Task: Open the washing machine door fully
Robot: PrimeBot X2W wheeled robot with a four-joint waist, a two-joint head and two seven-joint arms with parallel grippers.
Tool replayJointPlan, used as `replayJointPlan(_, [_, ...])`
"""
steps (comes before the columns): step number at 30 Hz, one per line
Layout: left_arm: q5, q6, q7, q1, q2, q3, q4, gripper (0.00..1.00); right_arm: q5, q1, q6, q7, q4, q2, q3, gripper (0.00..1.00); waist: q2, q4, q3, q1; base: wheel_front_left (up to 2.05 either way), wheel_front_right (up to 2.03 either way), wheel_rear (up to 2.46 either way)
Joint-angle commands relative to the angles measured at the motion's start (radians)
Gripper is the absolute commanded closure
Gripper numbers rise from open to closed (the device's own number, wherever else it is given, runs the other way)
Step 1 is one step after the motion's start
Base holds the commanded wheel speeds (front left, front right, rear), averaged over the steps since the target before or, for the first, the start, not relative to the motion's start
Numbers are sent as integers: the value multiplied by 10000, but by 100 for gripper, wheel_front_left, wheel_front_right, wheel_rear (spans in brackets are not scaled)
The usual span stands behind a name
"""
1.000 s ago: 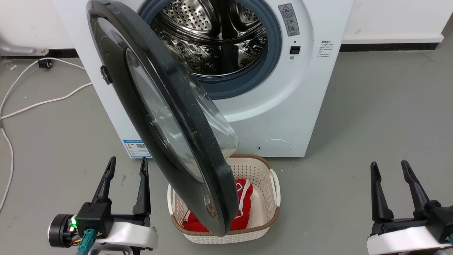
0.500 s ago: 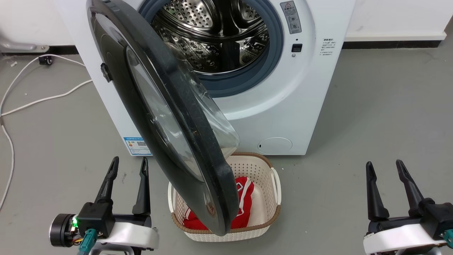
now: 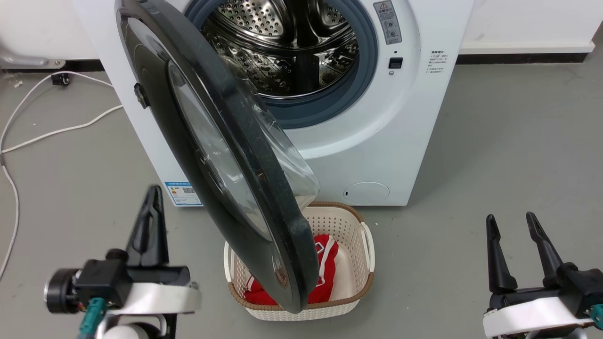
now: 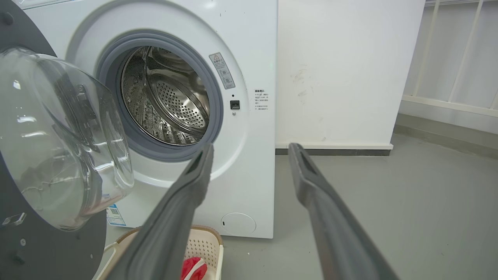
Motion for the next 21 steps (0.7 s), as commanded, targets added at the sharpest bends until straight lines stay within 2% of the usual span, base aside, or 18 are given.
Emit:
replayJointPlan(1, [-14, 34, -24, -211, -3, 51, -297, 100, 51, -115, -7, -27, -14, 32, -15, 0, 0, 15, 7, 0, 0, 0, 0])
replayJointPlan(5, [77, -38, -22, -650, -4, 215, -1907, 100, 77, -113, -7, -29, -8, 33, -31, 0, 0, 44, 17, 0, 0, 0, 0])
replayJointPlan(6, [228, -25, -22, -828, -4, 28, -3037, 100, 123, -123, -5, -29, 37, 31, -49, 0, 0, 44, -2, 0, 0, 0, 0])
replayJointPlan(10, [347, -163, -21, -1199, -4, -468, -4447, 100, 180, -137, -7, -30, 98, 31, -59, 0, 0, 26, -7, 0, 0, 0, 0])
replayJointPlan(11, [404, -291, -14, -1393, 1, -1101, -5123, 100, 179, -159, -7, -30, 151, 31, -67, 0, 0, 8, -10, 0, 0, 0, 0])
replayJointPlan(12, [339, -330, -14, -1406, 4, -1380, -5226, 100, 187, -150, -7, -30, 169, 31, -81, 0, 0, 4, -14, 0, 0, 0, 0])
replayJointPlan(13, [128, -451, -14, -1312, 4, -2431, -5145, 100, 197, -156, -5, -30, 229, 31, -99, 0, 0, -17, -30, 0, 0, 0, 0])
replayJointPlan(15, [-78, -496, -14, -1090, 13, -3121, -4806, 100, 207, -178, -5, -30, 264, 31, -103, 0, 0, -45, -53, 0, 0, 0, 0])
replayJointPlan(16, [-351, -554, -16, -847, 140, -4173, -4298, 100, 264, -141, -5, -29, 303, 31, -103, 0, 0, -82, -92, 0, 0, 0, 0])
replayJointPlan(21, [-952, -559, 557, -32, 369, -5472, -3192, 100, 258, 27, -7, -29, 379, 31, -65, 0, 0, -98, -144, 0, 0, 0, 0])
